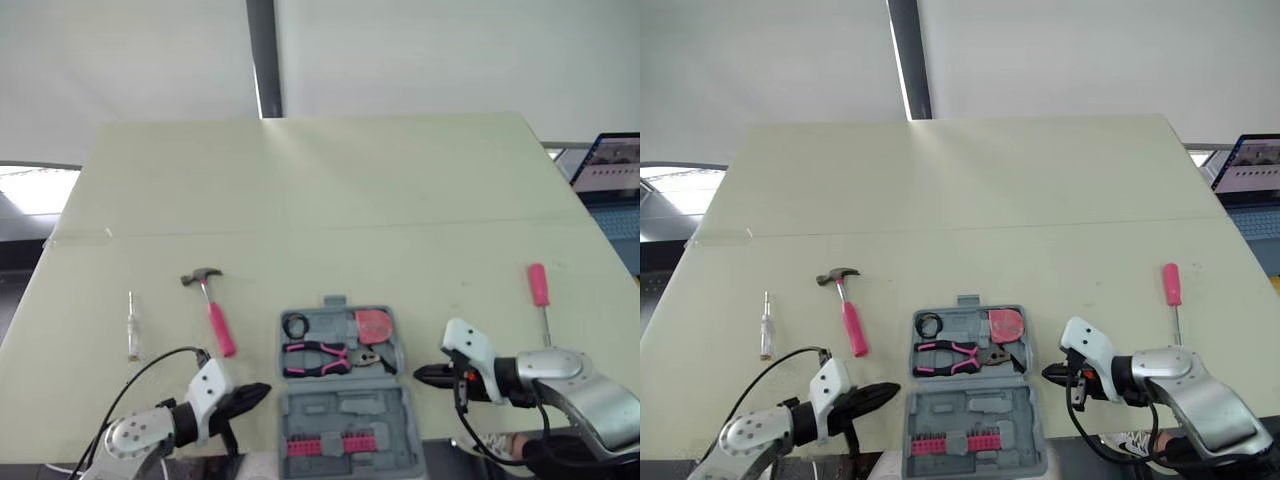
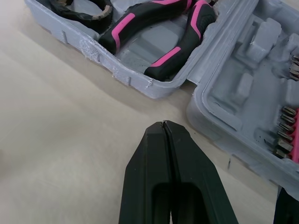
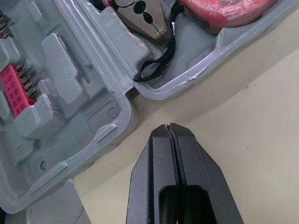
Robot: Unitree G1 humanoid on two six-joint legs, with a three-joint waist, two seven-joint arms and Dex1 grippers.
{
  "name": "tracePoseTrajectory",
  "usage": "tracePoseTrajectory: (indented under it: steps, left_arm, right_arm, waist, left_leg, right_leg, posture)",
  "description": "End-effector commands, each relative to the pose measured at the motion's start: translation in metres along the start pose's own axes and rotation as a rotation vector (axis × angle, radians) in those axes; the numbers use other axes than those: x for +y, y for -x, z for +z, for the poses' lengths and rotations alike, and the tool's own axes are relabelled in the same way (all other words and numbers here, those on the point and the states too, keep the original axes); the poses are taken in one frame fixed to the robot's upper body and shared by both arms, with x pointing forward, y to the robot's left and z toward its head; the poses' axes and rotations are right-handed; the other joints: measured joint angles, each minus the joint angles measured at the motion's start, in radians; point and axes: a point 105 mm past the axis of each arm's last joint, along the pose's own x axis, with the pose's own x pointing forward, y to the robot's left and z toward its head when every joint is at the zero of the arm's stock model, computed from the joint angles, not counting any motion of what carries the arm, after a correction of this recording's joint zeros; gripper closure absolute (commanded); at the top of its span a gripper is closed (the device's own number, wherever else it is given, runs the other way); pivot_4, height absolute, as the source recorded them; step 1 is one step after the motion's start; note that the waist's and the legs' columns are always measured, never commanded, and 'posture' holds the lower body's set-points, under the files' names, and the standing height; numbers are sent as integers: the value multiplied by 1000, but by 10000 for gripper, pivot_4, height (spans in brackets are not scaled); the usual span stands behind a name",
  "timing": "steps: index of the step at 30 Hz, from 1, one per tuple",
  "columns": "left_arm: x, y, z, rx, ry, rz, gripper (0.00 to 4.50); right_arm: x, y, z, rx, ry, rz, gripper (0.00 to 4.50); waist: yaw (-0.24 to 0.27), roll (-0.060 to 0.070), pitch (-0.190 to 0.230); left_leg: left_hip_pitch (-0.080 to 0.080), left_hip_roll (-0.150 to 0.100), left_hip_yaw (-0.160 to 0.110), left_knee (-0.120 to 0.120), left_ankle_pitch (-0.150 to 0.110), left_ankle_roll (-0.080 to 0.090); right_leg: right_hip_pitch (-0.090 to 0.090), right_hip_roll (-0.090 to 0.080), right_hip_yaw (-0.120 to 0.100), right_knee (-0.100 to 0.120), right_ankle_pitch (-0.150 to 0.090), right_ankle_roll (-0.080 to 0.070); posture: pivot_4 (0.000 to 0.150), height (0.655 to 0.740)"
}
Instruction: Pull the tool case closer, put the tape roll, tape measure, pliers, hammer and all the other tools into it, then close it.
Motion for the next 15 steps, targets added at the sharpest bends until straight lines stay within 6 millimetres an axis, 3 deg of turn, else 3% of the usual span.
tracePoseTrajectory:
  steps: [1, 15]
  left_arm:
    - [-4, -5, 2, -11, -25, -19, 44500]
    - [-6, -27, 13, -37, -51, -50, 44500]
  right_arm:
    - [6, -2, 8, -18, 23, 18, 45000]
    - [9, -16, 4, -17, 17, 24, 45000]
  waist:
    - [-1, 0, 0]
    - [1, 0, 0]
  left_leg:
    - [0, 0, 0, 0, 0, 0]
    - [0, 0, -1, 1, 0, 0]
  right_leg:
    - [0, 0, 0, 0, 0, 0]
    - [0, 0, 0, 0, 0, 0]
  posture:
    - [1500, 7373]
    - [1500, 7373]
